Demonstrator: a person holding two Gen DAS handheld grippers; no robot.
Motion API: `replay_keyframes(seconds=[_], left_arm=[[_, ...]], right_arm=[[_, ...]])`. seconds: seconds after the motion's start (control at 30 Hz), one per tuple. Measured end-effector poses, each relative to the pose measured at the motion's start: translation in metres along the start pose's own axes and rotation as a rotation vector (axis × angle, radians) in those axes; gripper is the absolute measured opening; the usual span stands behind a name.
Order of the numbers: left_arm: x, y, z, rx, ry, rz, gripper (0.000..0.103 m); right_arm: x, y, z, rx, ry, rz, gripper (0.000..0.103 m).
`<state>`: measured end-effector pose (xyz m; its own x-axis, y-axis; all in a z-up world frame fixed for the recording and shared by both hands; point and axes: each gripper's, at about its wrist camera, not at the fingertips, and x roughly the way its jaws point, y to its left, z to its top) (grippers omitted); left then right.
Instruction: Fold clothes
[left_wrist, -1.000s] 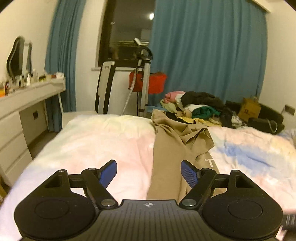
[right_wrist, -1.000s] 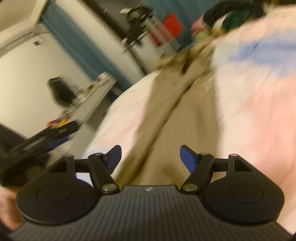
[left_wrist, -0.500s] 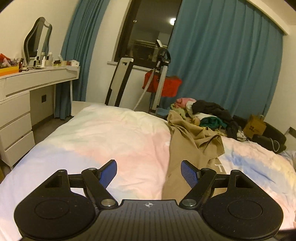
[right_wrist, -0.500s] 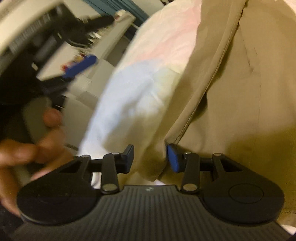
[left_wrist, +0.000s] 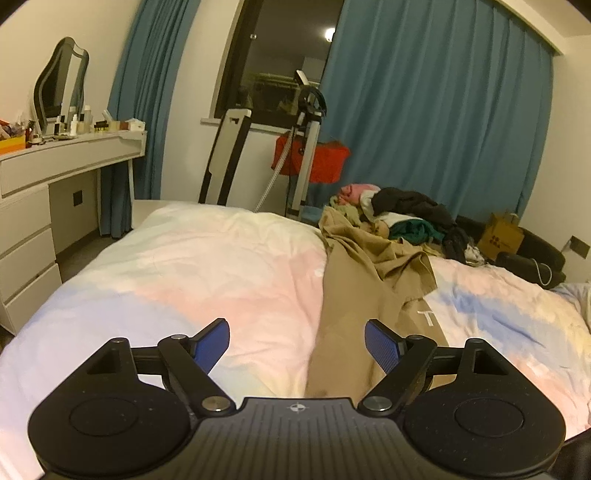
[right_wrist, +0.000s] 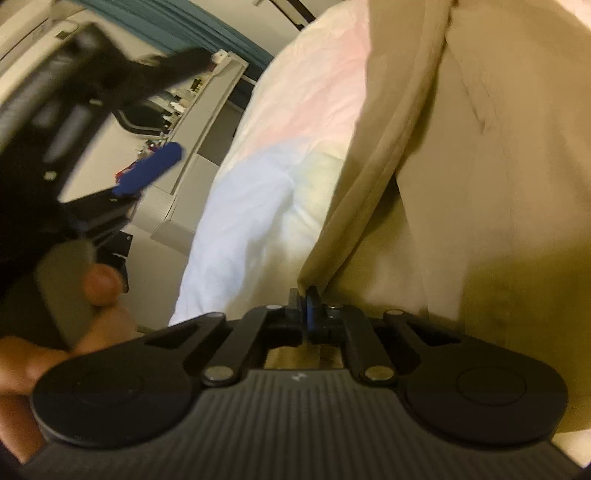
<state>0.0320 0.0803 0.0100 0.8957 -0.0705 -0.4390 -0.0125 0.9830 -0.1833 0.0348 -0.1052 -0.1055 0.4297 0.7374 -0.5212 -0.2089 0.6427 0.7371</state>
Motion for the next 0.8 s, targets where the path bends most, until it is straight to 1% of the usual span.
replay_keyframes(seconds=[0.1,0.2,0.3,0.37,0.47,0.57,0.67,0.8], left_arm=[[0.0,-0.001,-0.001,0.002,0.009,-0.003,0.083],[0.004,-0.003,-0.002,0.011,0.024,0.025,0.083],[0.009,-0.002,-0.004,0.003,0.065,0.008,0.083],[0.013,-0.002,-0.006,-0.005,0.097,-0.01,0.083],[0.026,-0.003,-0.013,-0.018,0.188,-0.048,0.083],[0.039,-0.002,-0.021,-0.054,0.286,-0.086,0.083],[0.049,0.002,-0.029,-0.075,0.362,-0.098,0.083],[0.058,0.009,-0.041,-0.115,0.448,-0.093,0.083]], right_arm=[[-0.02,0.007,0.002,-0.029,-0.02,0.011,0.005],[-0.045,0.007,0.005,-0.013,-0.037,0.039,0.005],[-0.072,0.002,0.008,0.012,-0.052,0.062,0.005],[-0.085,-0.007,0.007,0.032,-0.053,0.053,0.005],[-0.096,-0.02,0.003,0.057,-0.033,0.012,0.005],[-0.093,-0.029,-0.001,0.069,0.006,-0.037,0.007],[-0.097,-0.033,-0.007,0.067,0.045,-0.037,0.008],[-0.124,-0.034,-0.005,0.022,0.04,-0.035,0.008]])
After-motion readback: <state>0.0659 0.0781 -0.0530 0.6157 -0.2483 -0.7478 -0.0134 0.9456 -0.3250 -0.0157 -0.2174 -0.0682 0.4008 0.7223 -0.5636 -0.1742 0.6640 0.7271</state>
